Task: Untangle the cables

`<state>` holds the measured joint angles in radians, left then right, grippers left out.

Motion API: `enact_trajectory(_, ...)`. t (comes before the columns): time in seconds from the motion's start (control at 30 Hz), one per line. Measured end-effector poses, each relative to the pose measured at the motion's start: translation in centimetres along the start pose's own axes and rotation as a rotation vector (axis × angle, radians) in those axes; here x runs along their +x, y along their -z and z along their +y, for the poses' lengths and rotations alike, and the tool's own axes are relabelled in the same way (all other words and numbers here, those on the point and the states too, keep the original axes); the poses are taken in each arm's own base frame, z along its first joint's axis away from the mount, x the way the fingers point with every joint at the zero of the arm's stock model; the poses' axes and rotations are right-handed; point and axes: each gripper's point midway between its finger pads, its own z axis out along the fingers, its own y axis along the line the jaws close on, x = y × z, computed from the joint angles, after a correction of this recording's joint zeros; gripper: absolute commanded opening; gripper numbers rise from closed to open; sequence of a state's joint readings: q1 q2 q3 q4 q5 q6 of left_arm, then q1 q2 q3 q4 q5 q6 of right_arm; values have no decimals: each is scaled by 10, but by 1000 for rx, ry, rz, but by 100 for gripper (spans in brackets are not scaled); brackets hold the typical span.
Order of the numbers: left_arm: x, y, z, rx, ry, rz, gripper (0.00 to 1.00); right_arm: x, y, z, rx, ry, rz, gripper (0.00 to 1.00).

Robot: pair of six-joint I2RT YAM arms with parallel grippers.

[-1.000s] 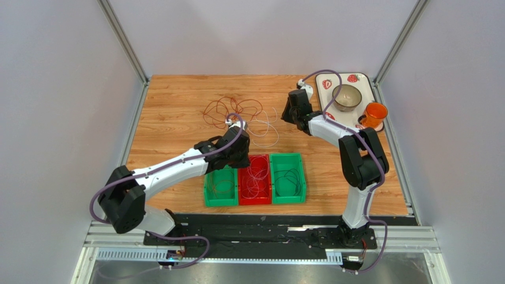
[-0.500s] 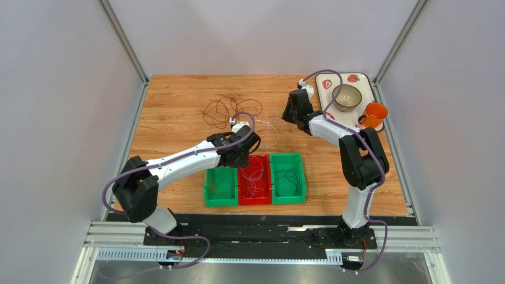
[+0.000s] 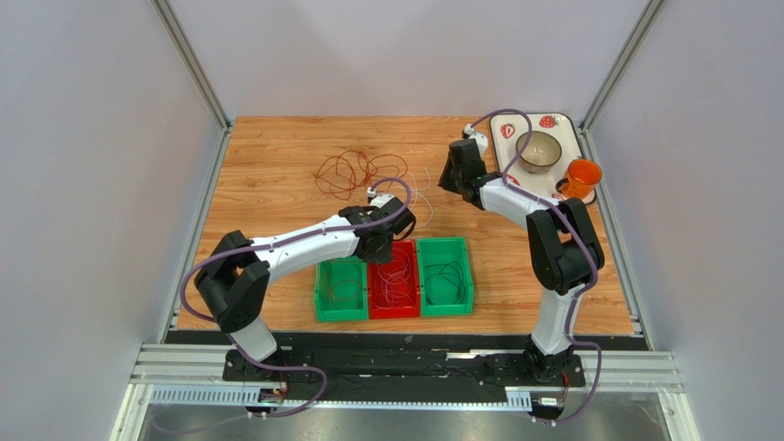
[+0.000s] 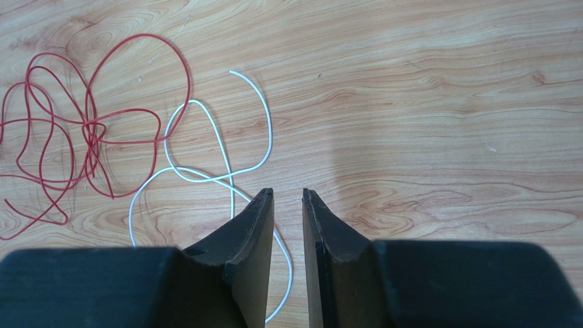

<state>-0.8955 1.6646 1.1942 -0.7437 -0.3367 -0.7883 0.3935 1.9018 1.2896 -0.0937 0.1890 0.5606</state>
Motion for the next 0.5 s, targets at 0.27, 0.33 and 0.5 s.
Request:
enact_trajectory(0.27,-10,18,-2,44,11,-43,45,0,0,-2,3,-2,2,25)
enact_trajectory(0.33,-14,24,-3,60,18,-59,27,0,0,-2,5,-4,3,25)
enact_trajectory(0.5,-20,32,-9,88,18,-71,0,0,0,-2,6,-6,4,25)
